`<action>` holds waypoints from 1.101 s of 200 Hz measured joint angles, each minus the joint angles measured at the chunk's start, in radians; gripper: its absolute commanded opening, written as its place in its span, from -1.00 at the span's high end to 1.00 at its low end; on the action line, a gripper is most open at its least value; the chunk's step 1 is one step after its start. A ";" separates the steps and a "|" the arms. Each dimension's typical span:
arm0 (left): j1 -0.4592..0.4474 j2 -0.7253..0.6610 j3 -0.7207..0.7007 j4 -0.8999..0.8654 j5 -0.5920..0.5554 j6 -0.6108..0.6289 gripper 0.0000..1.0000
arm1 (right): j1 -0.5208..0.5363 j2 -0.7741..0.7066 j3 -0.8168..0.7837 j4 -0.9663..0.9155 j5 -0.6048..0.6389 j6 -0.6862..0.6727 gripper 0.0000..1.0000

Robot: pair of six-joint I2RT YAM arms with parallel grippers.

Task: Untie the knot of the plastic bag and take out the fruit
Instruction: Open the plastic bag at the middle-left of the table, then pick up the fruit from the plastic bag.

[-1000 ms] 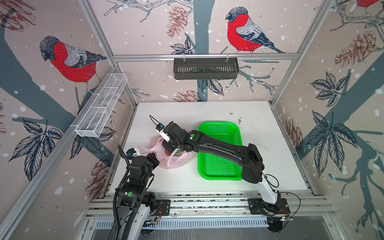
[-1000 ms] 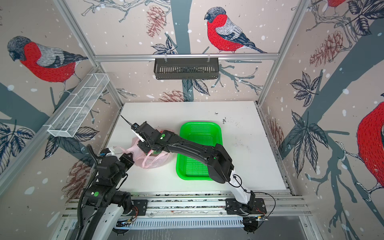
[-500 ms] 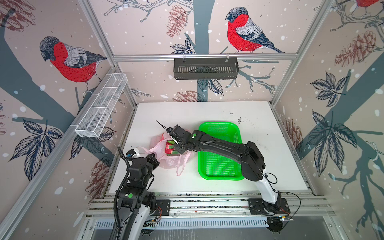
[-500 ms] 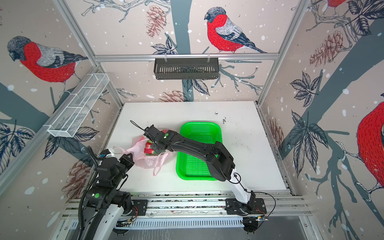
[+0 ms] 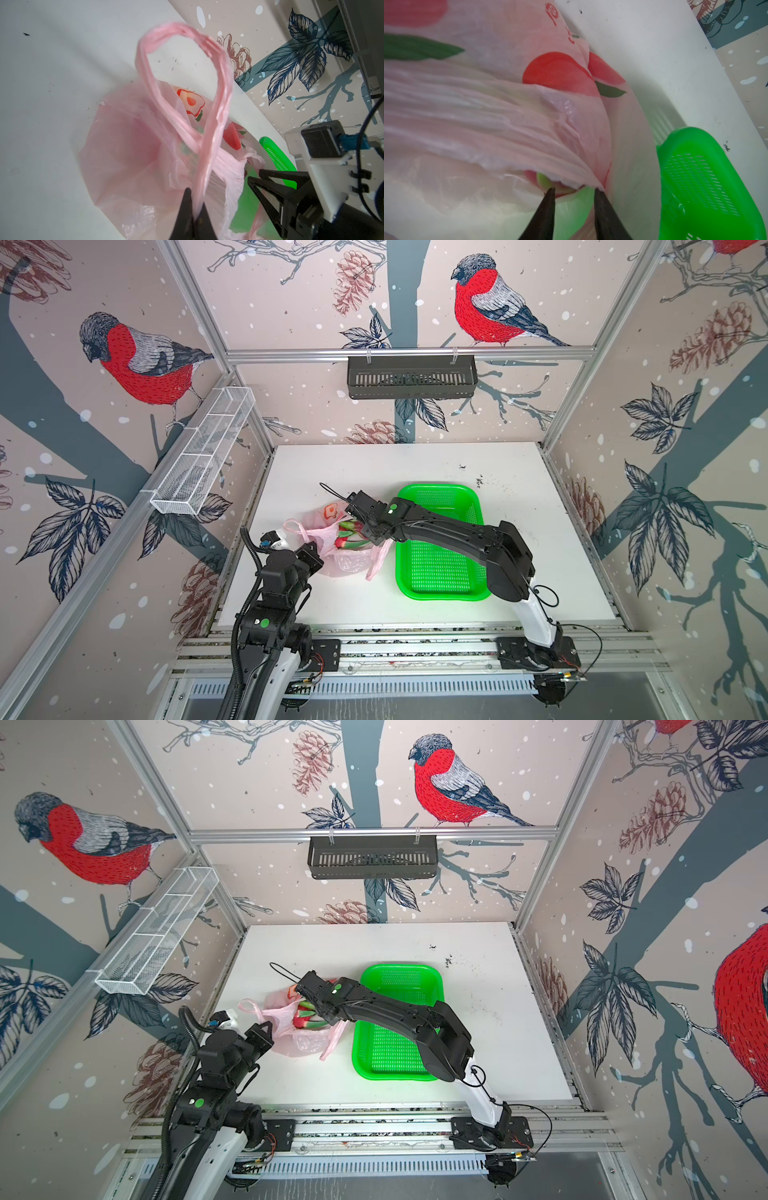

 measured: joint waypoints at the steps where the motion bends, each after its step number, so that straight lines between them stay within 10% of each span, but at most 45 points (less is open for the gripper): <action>1: 0.000 0.002 0.000 0.002 0.000 0.001 1.00 | 0.000 0.000 0.000 0.000 0.000 0.000 0.28; 220: 0.000 0.150 0.003 0.253 0.044 0.024 1.00 | -0.035 0.098 0.184 -0.023 -0.251 -0.187 -0.22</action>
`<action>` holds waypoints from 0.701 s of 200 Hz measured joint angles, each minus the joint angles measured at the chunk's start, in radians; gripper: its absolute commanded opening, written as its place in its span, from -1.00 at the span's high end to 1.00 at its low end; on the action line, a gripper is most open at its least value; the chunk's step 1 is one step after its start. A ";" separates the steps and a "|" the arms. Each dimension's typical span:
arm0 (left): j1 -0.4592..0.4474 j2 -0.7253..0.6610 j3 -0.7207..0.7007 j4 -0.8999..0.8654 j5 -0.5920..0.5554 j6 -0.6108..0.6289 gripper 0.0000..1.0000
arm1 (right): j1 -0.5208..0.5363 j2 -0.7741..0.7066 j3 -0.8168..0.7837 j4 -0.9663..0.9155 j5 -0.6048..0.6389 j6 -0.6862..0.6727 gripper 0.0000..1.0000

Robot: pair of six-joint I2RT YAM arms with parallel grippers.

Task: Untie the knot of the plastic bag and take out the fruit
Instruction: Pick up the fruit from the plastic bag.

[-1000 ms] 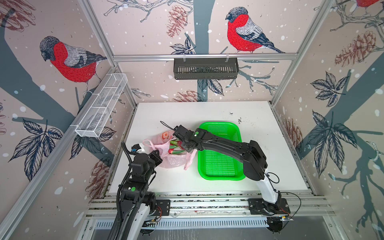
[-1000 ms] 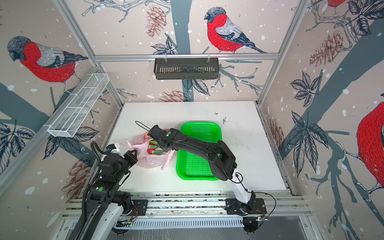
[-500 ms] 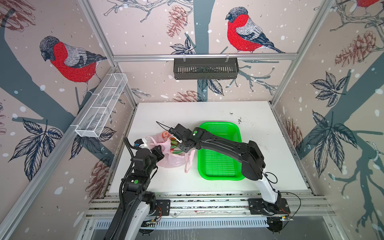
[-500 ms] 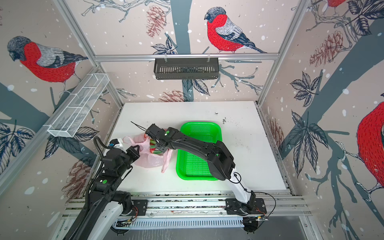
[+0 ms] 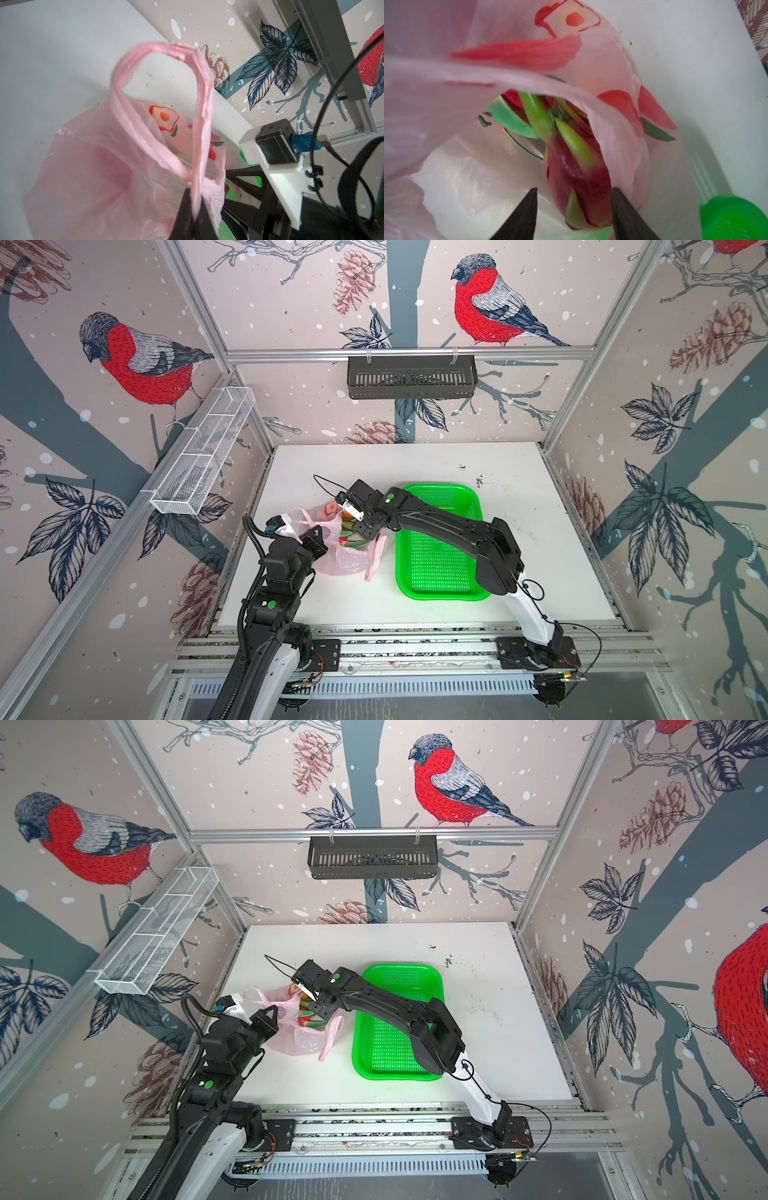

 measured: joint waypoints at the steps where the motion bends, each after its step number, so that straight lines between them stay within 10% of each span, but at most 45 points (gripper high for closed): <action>1: 0.000 0.000 0.000 0.000 0.000 -0.001 1.00 | 0.000 0.000 0.002 0.000 -0.002 0.000 -0.22; 140: 0.000 0.038 0.015 0.030 0.029 0.005 1.00 | -0.060 0.061 0.029 -0.027 -0.058 -0.005 -0.60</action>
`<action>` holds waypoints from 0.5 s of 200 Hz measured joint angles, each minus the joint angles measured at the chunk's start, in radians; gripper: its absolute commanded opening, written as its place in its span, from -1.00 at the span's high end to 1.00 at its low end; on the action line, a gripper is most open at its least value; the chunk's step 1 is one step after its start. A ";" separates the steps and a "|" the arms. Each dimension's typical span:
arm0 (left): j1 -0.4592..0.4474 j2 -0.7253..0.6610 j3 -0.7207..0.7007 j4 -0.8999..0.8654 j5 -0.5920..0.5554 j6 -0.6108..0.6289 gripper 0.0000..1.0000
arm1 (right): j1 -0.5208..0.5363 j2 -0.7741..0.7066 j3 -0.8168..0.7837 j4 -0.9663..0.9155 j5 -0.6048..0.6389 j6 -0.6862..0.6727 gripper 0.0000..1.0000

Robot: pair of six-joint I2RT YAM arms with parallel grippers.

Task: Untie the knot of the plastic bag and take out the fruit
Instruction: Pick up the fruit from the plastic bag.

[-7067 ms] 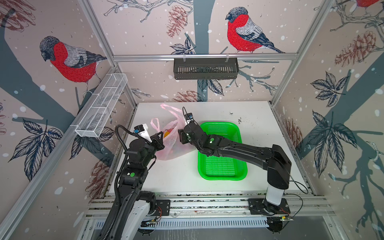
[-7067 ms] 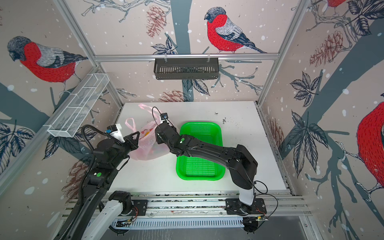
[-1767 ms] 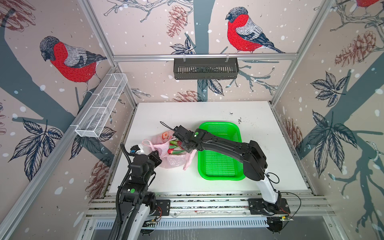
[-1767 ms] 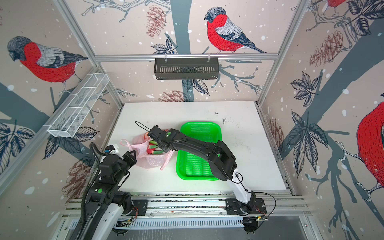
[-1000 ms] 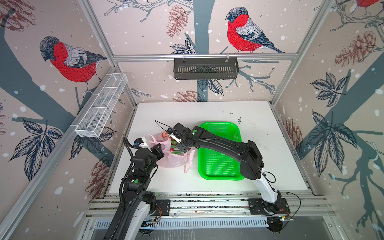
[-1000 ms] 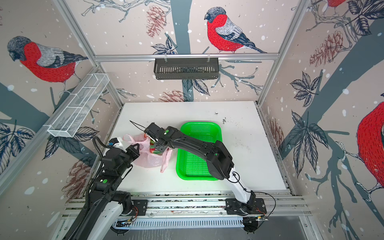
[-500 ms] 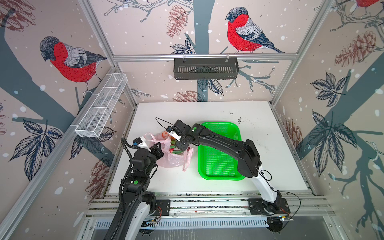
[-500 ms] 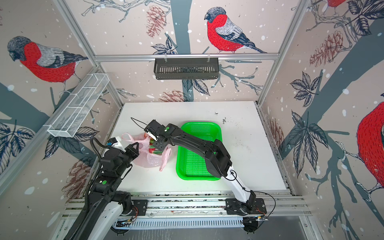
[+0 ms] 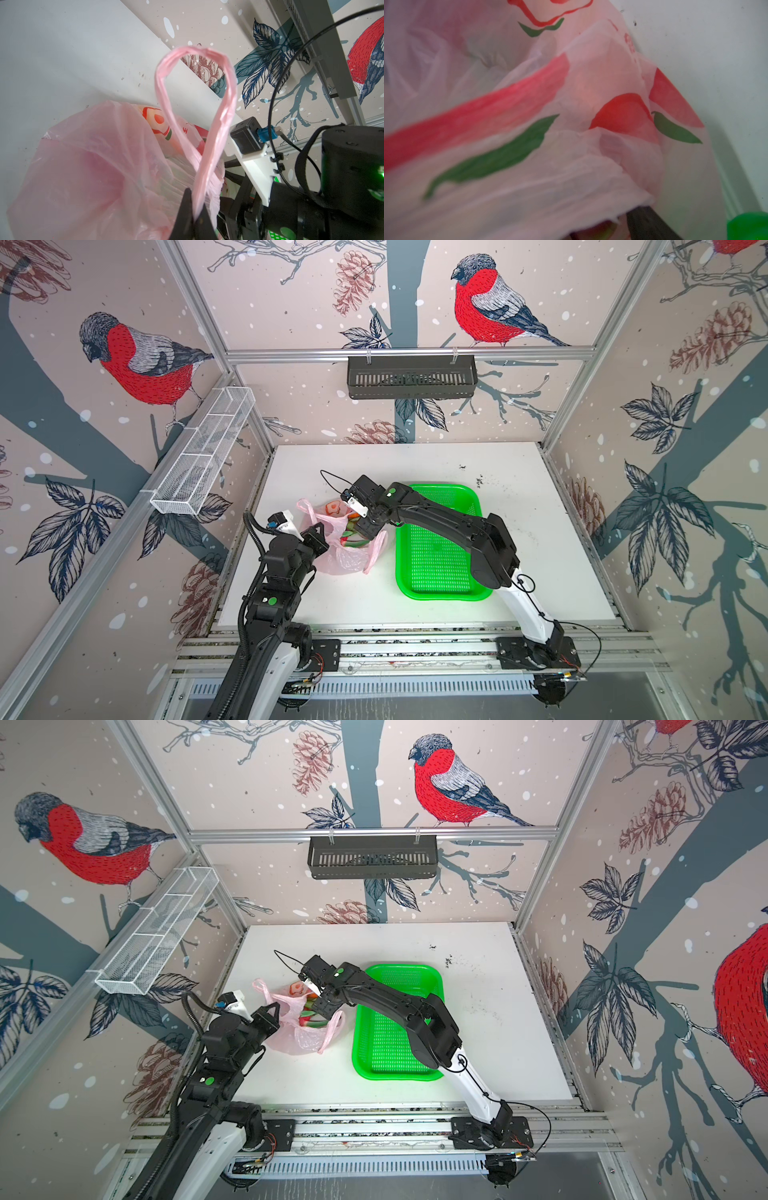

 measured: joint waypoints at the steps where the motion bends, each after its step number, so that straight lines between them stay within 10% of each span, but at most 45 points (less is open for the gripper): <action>1: 0.000 0.001 0.000 0.000 0.000 0.001 1.00 | 0.000 0.000 0.000 0.000 0.000 0.000 -0.60; 100: 0.000 0.050 -0.016 0.025 0.014 0.013 1.00 | -0.014 0.027 0.000 0.000 -0.004 -0.038 -0.94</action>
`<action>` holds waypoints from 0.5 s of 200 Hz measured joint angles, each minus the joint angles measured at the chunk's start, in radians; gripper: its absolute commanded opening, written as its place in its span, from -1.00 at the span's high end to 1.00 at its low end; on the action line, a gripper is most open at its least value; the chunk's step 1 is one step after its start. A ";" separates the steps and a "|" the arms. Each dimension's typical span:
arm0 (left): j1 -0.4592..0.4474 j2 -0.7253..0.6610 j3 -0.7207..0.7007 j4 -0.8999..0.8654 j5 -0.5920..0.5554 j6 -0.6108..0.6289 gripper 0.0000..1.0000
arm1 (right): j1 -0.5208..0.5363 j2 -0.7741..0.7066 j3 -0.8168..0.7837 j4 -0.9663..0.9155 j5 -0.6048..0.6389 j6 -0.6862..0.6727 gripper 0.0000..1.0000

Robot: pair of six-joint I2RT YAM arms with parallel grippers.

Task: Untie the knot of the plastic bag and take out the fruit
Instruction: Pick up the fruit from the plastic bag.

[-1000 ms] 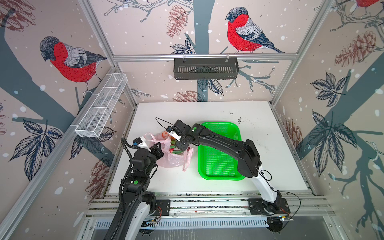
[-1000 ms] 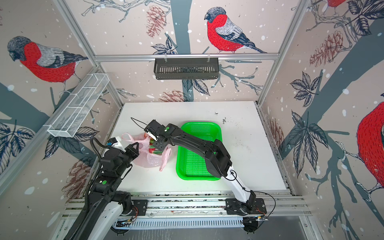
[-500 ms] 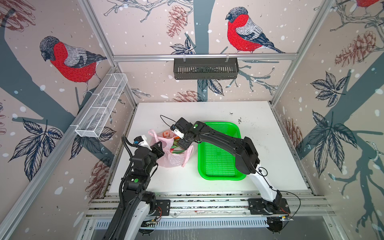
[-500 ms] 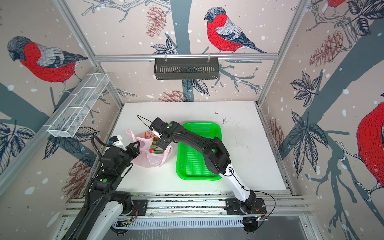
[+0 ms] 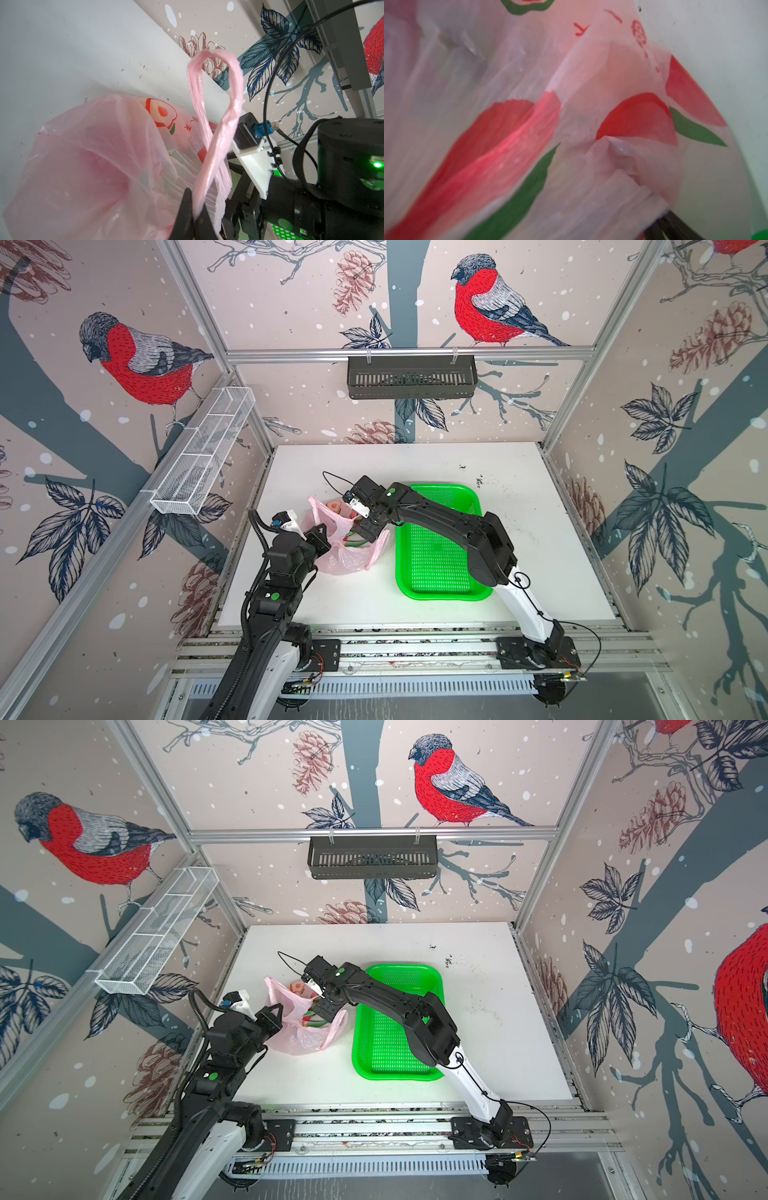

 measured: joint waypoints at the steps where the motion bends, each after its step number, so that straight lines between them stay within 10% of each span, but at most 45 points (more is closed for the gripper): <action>1: 0.000 0.001 -0.001 0.000 0.000 0.000 1.00 | 0.000 0.000 0.000 0.000 0.000 -0.001 -0.94; 100: 0.000 0.087 -0.019 0.077 -0.052 -0.001 1.00 | -0.001 0.045 -0.003 0.063 0.004 -0.061 -0.95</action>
